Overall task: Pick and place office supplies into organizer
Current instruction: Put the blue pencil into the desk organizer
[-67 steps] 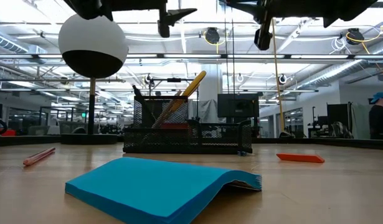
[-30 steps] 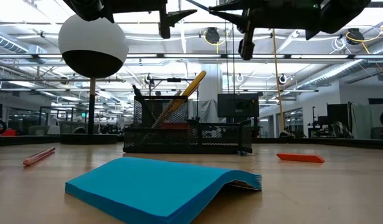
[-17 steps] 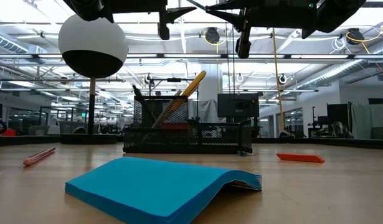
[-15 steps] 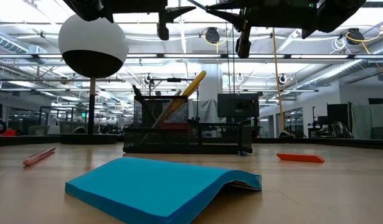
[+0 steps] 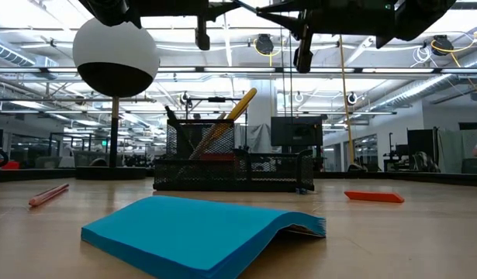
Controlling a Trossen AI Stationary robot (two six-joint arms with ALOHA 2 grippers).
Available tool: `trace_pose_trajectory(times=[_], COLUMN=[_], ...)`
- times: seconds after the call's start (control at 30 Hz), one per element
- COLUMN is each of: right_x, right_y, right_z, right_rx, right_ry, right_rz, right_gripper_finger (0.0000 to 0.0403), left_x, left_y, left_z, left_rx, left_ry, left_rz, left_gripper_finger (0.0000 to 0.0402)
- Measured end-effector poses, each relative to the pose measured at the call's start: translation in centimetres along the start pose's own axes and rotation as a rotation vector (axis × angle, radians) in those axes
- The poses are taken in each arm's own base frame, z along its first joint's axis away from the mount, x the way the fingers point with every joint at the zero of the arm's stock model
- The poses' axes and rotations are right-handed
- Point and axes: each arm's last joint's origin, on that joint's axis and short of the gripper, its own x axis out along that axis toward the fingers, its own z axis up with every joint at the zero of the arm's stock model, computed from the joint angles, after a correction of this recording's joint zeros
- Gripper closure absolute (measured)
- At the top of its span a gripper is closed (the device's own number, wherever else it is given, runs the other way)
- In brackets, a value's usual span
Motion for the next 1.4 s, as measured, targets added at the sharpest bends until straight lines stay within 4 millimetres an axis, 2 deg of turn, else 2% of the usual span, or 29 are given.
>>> trace_pose_trajectory(times=[0.67, 1.13, 1.4], right_x=[0.0, -0.2, -1.5], right_y=[-0.2, -0.4, -0.2], right_z=[-0.1, 0.5, 2.4], right_rx=[0.021, 0.026, 0.008], right_ry=[0.01, -0.011, -0.06], right_rz=[-0.018, -0.025, -0.046], right_gripper_finger=[0.0395, 0.0257, 0.0227], left_x=[0.0, 0.0, -0.2], left_y=[-0.2, -0.3, -0.6], left_z=[-0.2, -0.3, -0.1], left_rx=[0.075, 0.125, 0.194], left_ry=[0.018, 0.048, 0.074], left_rz=[-0.022, -0.051, -0.08], left_gripper_finger=[0.0399, 0.04, 0.0401])
